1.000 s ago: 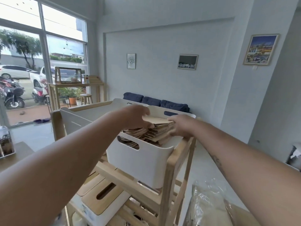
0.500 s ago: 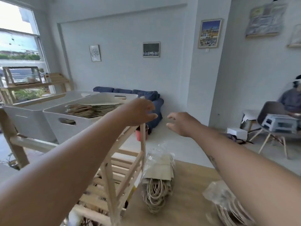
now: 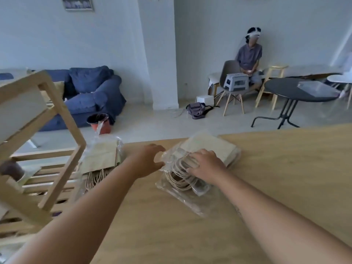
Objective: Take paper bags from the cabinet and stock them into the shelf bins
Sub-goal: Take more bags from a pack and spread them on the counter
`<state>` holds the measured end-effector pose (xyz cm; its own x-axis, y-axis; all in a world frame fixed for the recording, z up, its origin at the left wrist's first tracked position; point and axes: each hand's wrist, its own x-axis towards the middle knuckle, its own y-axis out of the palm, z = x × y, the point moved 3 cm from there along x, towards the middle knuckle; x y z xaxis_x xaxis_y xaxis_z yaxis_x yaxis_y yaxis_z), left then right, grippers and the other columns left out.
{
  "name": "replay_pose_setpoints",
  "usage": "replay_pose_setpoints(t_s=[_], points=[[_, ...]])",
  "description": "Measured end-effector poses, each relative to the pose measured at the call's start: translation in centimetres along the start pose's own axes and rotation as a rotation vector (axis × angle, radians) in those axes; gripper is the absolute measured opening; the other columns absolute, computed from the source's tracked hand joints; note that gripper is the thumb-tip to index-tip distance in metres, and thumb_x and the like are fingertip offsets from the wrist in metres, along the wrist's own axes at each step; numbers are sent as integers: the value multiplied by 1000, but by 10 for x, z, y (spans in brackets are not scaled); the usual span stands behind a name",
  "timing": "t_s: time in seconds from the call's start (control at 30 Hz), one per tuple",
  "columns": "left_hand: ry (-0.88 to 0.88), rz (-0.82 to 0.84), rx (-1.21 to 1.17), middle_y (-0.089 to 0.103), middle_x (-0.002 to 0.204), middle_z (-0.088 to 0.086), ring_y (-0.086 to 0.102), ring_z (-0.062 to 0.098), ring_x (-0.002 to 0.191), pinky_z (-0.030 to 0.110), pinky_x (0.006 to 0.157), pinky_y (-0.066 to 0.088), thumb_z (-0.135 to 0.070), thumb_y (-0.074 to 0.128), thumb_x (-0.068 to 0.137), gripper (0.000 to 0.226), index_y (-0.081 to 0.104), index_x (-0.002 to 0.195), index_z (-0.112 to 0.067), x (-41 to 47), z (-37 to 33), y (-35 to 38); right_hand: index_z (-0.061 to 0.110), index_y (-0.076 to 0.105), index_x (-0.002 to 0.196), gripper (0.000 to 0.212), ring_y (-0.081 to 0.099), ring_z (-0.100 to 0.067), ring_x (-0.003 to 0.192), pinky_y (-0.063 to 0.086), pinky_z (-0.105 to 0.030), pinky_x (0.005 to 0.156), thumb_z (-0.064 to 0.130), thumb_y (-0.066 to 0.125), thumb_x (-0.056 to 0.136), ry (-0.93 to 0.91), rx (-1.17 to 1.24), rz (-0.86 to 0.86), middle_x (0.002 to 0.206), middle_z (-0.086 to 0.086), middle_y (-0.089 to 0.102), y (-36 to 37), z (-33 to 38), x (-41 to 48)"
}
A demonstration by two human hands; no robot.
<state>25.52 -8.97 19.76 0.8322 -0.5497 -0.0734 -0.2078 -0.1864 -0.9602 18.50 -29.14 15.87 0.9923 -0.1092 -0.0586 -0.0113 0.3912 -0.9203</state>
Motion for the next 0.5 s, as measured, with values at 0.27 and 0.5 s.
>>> replay_pose_setpoints(t_s=[0.27, 0.5], points=[[199, 95, 73, 31, 160, -11, 31, 20, 142, 37, 110, 36, -38, 70, 87, 74, 33, 151, -34, 37, 7, 79, 18, 47, 143, 61, 42, -30, 134, 41, -41, 107, 32, 65, 86, 93, -145, -122, 147, -6, 45, 87, -31, -42], [527, -159, 31, 69, 125, 0, 63, 27, 113, 40, 90, 50, -39, 68, 89, 35, 69, 119, -20, 66, 22, 77, 17, 73, 109, 20, 63, -17, 96, 55, -30, 75, 16, 65, 91, 98, 38, -569, 103, 5, 68, 66, -29, -55]])
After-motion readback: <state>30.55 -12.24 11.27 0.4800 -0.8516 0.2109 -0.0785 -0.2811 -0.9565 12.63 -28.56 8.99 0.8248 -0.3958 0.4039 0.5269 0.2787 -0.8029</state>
